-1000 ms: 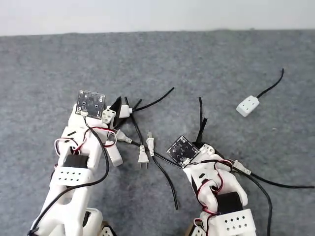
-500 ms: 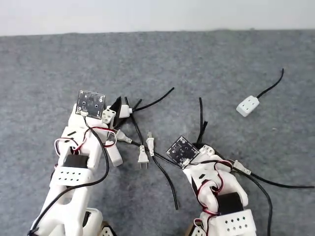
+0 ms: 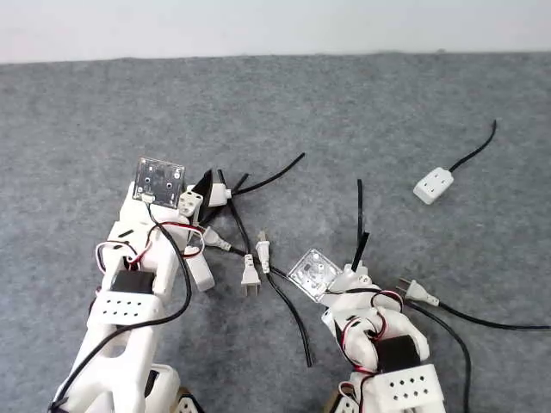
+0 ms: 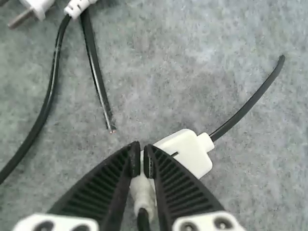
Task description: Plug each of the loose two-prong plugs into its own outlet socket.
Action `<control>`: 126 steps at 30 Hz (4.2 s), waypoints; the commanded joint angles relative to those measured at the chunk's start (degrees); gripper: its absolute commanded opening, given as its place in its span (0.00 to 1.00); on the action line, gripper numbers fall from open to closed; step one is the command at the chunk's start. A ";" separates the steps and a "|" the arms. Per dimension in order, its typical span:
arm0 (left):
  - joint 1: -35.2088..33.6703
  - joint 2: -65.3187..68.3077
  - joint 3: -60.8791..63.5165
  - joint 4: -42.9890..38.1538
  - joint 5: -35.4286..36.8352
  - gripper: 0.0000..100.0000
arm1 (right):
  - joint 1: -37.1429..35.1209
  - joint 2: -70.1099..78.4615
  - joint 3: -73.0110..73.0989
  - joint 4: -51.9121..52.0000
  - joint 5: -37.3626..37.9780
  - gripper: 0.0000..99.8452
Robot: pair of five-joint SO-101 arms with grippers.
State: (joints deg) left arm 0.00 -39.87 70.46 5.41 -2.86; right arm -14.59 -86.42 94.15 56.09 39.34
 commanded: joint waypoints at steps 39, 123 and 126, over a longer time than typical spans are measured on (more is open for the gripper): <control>0.18 -0.09 -2.51 -1.76 -0.88 0.23 | 7.52 1.19 -24.53 0.92 0.44 0.18; 0.26 -0.09 -2.51 -1.76 -0.88 0.23 | 24.92 0.66 -11.52 -2.33 9.85 0.01; 0.26 -0.09 -2.51 -1.76 -0.88 0.23 | 25.10 0.84 -11.16 -1.80 9.76 0.05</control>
State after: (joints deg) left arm 0.00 -39.87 70.46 5.41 -2.86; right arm 9.76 -85.27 85.98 55.12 48.66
